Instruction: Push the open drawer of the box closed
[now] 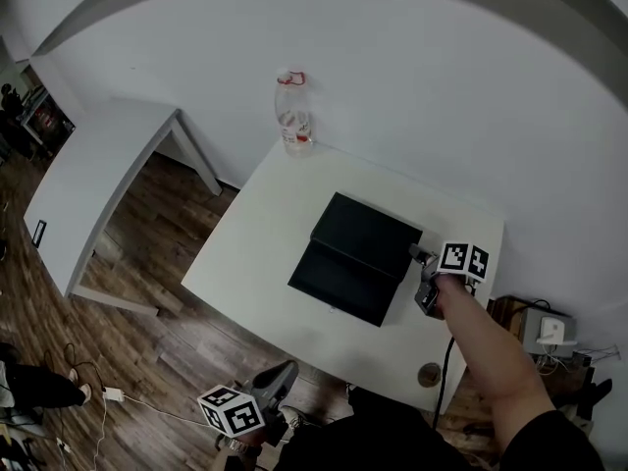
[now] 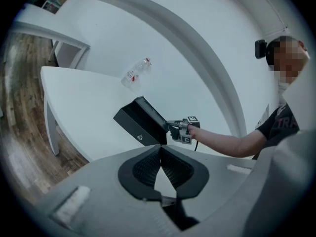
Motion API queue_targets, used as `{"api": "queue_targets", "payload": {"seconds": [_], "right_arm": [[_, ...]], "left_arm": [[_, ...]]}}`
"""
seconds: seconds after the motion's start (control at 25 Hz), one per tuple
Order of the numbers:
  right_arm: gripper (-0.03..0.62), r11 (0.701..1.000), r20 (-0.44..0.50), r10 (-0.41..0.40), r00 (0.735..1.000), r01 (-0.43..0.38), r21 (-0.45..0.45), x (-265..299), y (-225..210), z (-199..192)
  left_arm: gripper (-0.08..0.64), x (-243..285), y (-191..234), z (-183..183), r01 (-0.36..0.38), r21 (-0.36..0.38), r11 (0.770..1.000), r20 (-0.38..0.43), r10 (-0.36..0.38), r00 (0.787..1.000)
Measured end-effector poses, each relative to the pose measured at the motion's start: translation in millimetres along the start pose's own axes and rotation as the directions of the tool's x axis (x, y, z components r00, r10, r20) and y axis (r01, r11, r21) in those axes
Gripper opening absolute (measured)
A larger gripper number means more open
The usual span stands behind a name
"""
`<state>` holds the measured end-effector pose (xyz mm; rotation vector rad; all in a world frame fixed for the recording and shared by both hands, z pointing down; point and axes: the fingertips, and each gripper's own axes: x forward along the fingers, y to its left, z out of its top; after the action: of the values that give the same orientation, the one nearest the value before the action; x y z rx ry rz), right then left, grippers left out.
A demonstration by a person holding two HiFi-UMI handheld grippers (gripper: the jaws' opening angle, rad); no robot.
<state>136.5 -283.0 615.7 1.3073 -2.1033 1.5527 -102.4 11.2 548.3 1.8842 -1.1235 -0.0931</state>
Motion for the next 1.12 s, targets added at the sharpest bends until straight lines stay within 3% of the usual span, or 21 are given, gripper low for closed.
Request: {"api": "queue_targets", "payload": {"seconds": [0.32,0.64,0.88,1.12], "right_arm": [[0.102,1.0,0.023,0.003,1.0,-0.003,-0.018,0.0,1.4,1.0],[0.104,0.999,0.015,0.023,1.0,-0.022,-0.026,1.0,3.3,0.3],[0.107,0.999,0.011,0.035,0.999,-0.035,-0.029,1.6,2.8,0.0],[0.109,0.998,0.003,0.044,0.999,-0.044,-0.036,1.8,3.9,0.1]], "left_arm": [[0.049,69.7,20.7,-6.6,-0.038,0.139,0.99,-0.139,0.058,0.989],[0.097,123.8,50.5,-12.1,-0.122,0.298,0.947,-0.246,0.199,0.949],[0.135,147.9,56.7,-13.5,-0.146,0.355,0.924,-0.271,0.251,0.929],[0.133,158.3,66.8,-11.4,-0.184,0.353,0.917,-0.275,0.29,0.917]]}}
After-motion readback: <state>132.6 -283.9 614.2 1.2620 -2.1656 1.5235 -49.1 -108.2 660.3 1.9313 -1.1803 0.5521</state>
